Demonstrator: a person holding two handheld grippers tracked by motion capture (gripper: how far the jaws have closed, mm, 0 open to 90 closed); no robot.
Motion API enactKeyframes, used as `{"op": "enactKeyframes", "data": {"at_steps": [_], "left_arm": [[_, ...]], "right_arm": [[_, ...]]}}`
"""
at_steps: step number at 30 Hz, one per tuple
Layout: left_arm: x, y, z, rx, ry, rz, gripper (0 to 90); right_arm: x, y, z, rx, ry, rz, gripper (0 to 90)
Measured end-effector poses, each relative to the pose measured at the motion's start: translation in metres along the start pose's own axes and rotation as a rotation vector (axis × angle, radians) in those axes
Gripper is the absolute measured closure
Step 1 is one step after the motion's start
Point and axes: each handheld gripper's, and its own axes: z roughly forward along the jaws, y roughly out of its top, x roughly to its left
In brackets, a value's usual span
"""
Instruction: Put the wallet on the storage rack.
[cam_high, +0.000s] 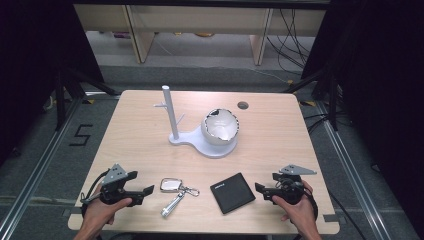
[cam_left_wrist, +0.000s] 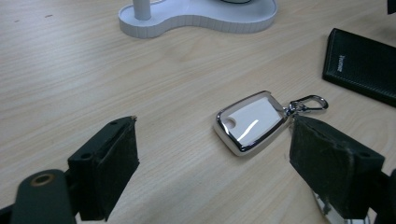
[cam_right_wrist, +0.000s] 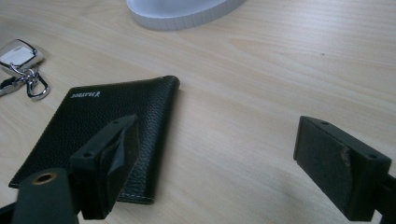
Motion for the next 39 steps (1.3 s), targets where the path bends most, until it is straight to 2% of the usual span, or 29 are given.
{"op": "enactKeyframes", "data": {"at_steps": [2, 4, 6, 8, 9, 11, 13, 15, 16, 17, 18, 19, 20, 22, 23, 24, 25, 26, 28, 29, 30, 31, 33, 34, 35, 37, 39], "left_arm": [[-0.001, 0.0, 0.001, -0.006, -0.005, -0.002, 15.0], [-0.002, 0.0, 0.001, 0.009, -0.002, 0.018, 15.0], [-0.002, 0.0, 0.002, 0.014, -0.003, 0.02, 15.0], [-0.003, 0.0, 0.002, 0.009, -0.003, 0.019, 15.0], [-0.004, 0.001, 0.002, 0.0, -0.005, 0.005, 15.0], [-0.006, 0.001, 0.001, 0.0, -0.01, 0.015, 15.0], [-0.013, 0.003, 0.003, -0.011, -0.038, 0.024, 15.0], [-0.021, 0.004, 0.004, -0.022, -0.066, 0.007, 15.0], [-0.021, 0.004, 0.004, -0.022, -0.066, 0.007, 15.1], [-0.026, 0.005, 0.005, -0.029, -0.092, 0.01, 15.1], [-0.031, 0.007, 0.006, -0.034, -0.101, 0.012, 15.5], [-0.035, 0.008, 0.007, -0.033, -0.112, 0.02, 16.4], [-0.04, 0.009, 0.008, -0.037, -0.123, 0.016, 19.8], [-0.046, 0.01, 0.012, -0.032, -0.159, 0.015, 21.5], [-0.05, 0.011, 0.014, -0.028, -0.169, 0.014, 22.8], [-0.052, 0.011, 0.016, -0.029, -0.173, 0.02, 22.8], [-0.057, 0.012, 0.019, -0.022, -0.181, 0.03, 24.6], [-0.063, 0.012, 0.025, -0.017, -0.196, 0.046, 28.3], [-0.068, 0.013, 0.029, -0.014, -0.207, 0.053, 29.2], [-0.075, 0.014, 0.033, 0.002, -0.226, 0.073, 34.9], [-0.075, 0.014, 0.033, 0.002, -0.226, 0.073, 36.2], [-0.082, 0.015, 0.039, 0.018, -0.235, 0.117, 39.7], [-0.086, 0.016, 0.041, 0.02, -0.249, 0.118, 46.0], [-0.093, 0.017, 0.047, 0.035, -0.261, 0.138, 48.2], [-0.093, 0.017, 0.047, 0.035, -0.261, 0.138, 50.2], [-0.104, 0.019, 0.058, 0.052, -0.278, 0.166, 53.5], [-0.11, 0.02, 0.064, 0.068, -0.287, 0.194, 55.5]], "right_arm": [[0.001, 0.0, 0.001, 0.001, 0.018, 0.011, 15.5], [0.003, 0.0, 0.0, -0.002, 0.014, 0.02, 15.5], [0.003, 0.0, 0.0, 0.0, 0.015, 0.004, 15.5], [0.004, 0.0, 0.0, -0.008, 0.016, 0.009, 15.6], [0.004, 0.0, 0.0, -0.008, 0.016, 0.008, 15.6], [0.004, 0.001, 0.0, -0.01, 0.018, 0.01, 15.7], [0.004, 0.001, 0.001, -0.006, 0.013, 0.006, 17.6], [0.005, 0.001, 0.0, 0.006, 0.031, 0.017, 18.3], [0.005, 0.001, 0.0, 0.006, 0.031, 0.017, 18.3], [0.005, 0.001, 0.0, 0.008, 0.035, 0.022, 19.0], [0.005, 0.001, -0.001, 0.017, 0.038, 0.029, 20.2], [0.005, 0.001, -0.001, 0.009, 0.04, 0.022, 21.1], [0.005, 0.001, 0.001, 0.006, 0.046, 0.042, 21.6], [0.003, 0.001, 0.0, -0.001, 0.059, 0.024, 21.9], [0.005, 0.001, 0.0, -0.006, 0.078, 0.073, 22.8], [0.005, 0.001, 0.0, -0.006, 0.078, 0.073, 22.8], [0.002, 0.002, -0.001, -0.012, 0.072, 0.04, 23.0], [0.005, 0.002, -0.001, -0.013, 0.097, 0.079, 23.7], [0.005, 0.003, -0.001, -0.014, 0.096, 0.079, 23.9], [0.004, 0.004, -0.001, -0.012, 0.092, 0.038, 24.3], [0.004, 0.004, -0.001, -0.011, 0.085, 0.035, 24.5], [0.008, 0.004, 0.0, 0.001, 0.114, 0.078, 24.7], [0.009, 0.004, 0.001, -0.009, 0.124, 0.081, 25.0], [0.008, 0.005, 0.003, -0.007, 0.137, 0.048, 25.7], [0.008, 0.005, 0.003, -0.007, 0.137, 0.048, 25.7], [0.012, 0.006, 0.006, 0.005, 0.129, 0.04, 26.8], [0.016, 0.007, 0.007, 0.028, 0.151, 0.072, 27.1]]}}
